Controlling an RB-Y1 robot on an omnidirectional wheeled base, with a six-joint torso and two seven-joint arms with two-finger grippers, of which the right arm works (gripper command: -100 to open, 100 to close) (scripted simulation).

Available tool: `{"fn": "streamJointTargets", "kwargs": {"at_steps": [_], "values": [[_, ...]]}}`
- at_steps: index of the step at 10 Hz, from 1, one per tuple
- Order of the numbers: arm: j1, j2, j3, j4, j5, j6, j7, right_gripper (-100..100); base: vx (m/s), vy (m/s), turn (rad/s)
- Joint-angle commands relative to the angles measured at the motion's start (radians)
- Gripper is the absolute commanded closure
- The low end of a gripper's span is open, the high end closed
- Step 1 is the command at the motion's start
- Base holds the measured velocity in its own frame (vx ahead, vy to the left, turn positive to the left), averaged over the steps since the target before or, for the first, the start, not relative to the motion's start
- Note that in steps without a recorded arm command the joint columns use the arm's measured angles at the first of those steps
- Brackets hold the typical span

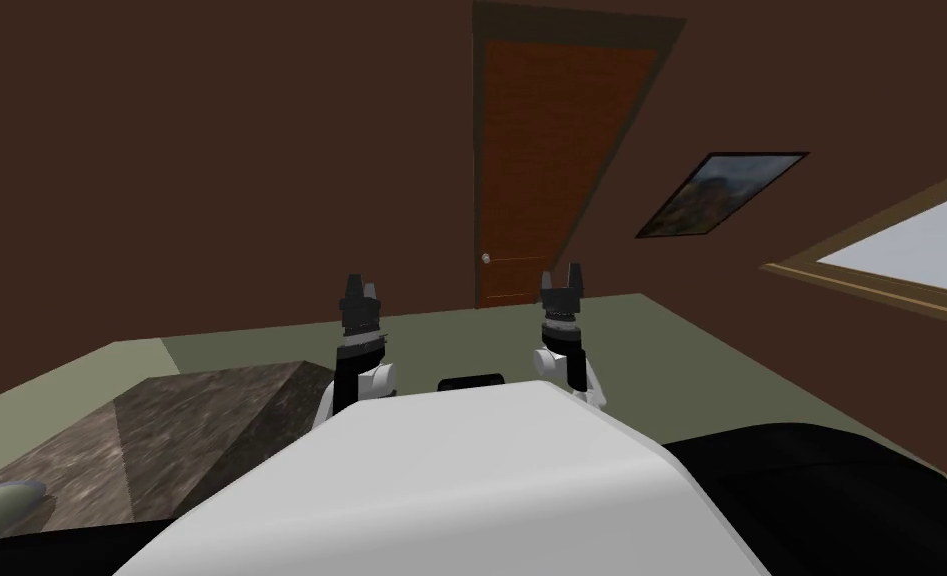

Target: Pull the door open

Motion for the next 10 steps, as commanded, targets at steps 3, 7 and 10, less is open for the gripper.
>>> {"fn": "streamJointTargets", "kwargs": {"at_steps": [3, 7, 10], "values": [[-0.002, -0.017, 0.001, 0.069, -0.063, -0.026, -0.070, -100, 0.082, -0.023, 0.158], [-0.006, -0.032, 0.006, 0.153, -0.136, -0.055, -0.147, -100, 0.099, -0.027, 0.156], [-0.010, -0.044, 0.011, 0.218, -0.193, -0.078, -0.208, -100, 0.090, -0.026, 0.172]]}}
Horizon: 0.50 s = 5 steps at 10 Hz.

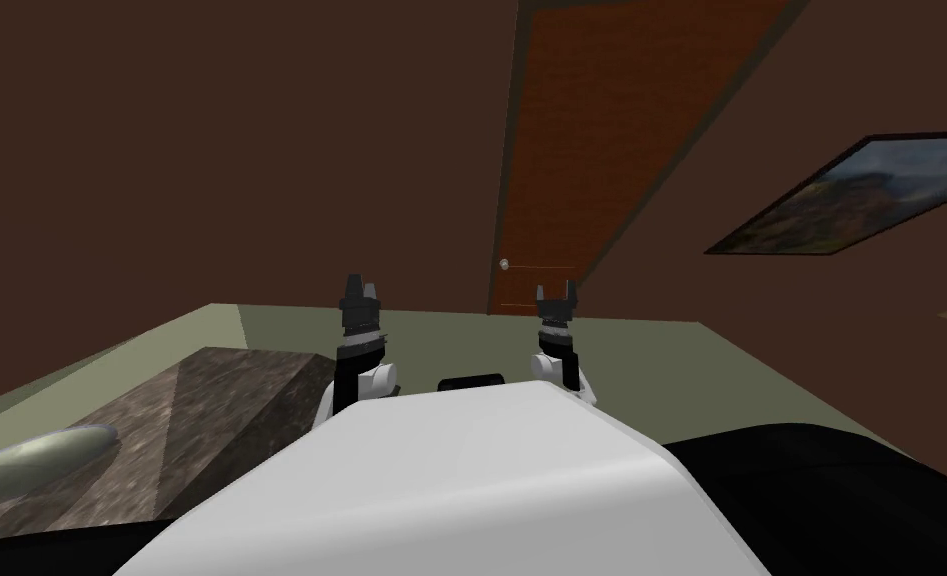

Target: Pull the door open

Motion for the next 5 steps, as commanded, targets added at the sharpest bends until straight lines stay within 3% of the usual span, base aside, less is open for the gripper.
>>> {"fn": "streamJointTargets", "kwargs": {"at_steps": [1, 5], "values": [[-0.001, -0.008, 0.001, 0.035, -0.034, -0.010, -0.037, -100, 0.087, -0.046, 0.172], [-0.007, -0.022, 0.007, 0.127, -0.114, -0.042, -0.124, -100, 0.088, -0.039, 0.174]]}}
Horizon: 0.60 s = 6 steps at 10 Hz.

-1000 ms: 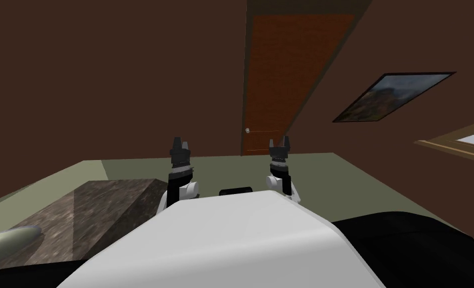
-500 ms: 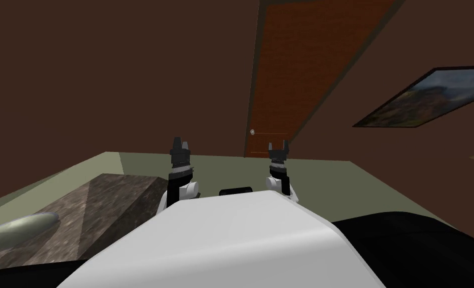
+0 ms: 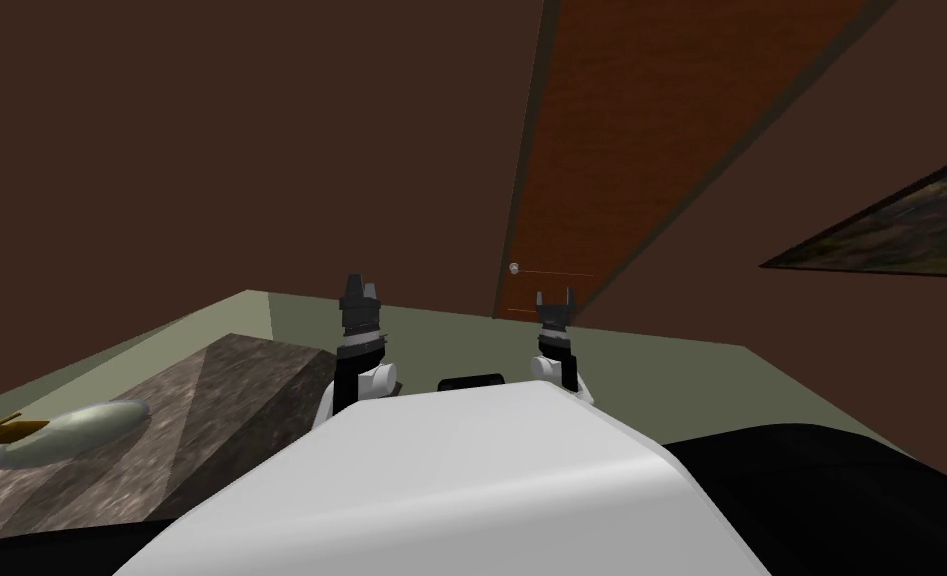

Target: Pull the door open

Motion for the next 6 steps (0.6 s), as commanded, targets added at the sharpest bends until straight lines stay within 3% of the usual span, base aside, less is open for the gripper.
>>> {"fn": "streamJointTargets", "kwargs": {"at_steps": [1, 4, 6], "values": [[0.000, -0.007, 0.005, 0.048, -0.032, -0.026, -0.040, -100, 0.084, -0.054, 0.228], [-0.002, -0.014, 0.008, 0.095, -0.074, -0.042, -0.084, -100, 0.072, -0.032, 0.104], [-0.005, -0.020, 0.011, 0.143, -0.115, -0.059, -0.128, -100, 0.078, -0.042, 0.189]]}}
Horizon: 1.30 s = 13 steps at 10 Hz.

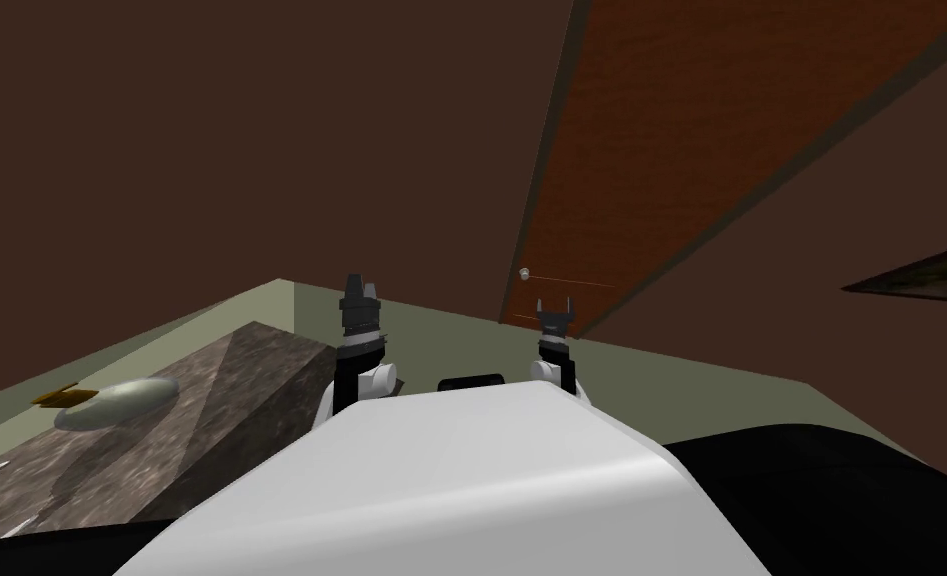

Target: Pull the door open

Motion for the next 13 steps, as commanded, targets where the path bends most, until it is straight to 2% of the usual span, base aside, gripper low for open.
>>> {"fn": "streamJointTargets", "kwargs": {"at_steps": [1, 13], "values": [[0.000, -0.004, 0.005, 0.039, -0.032, -0.018, -0.038, -100, 0.085, -0.062, 0.221], [-0.016, -0.039, 0.022, 0.313, -0.271, -0.114, -0.294, -100, 0.078, -0.061, 0.173]]}}
